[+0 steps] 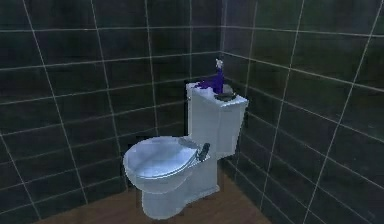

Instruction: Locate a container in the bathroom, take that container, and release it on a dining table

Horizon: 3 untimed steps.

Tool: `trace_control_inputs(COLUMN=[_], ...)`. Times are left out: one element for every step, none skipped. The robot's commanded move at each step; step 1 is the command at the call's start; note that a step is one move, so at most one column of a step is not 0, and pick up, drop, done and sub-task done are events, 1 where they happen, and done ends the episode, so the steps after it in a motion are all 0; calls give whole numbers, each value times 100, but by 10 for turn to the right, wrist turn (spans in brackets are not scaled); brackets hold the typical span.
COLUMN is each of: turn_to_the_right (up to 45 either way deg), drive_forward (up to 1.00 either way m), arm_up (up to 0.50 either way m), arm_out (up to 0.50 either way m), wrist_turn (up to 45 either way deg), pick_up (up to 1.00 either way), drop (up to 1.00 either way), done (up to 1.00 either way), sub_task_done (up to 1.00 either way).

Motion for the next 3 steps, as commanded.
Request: trace_control_inputs(turn_to_the_right=[150,0,-450], drive_forward=[0,30,0], arm_up=[0,0,0], arm_out=[0,0,0], wrist_turn=[0,0,0], pick_up=[0,0,0], drop=[0,0,0], done=[0,0,0], sub_task_done=[0,0,0])
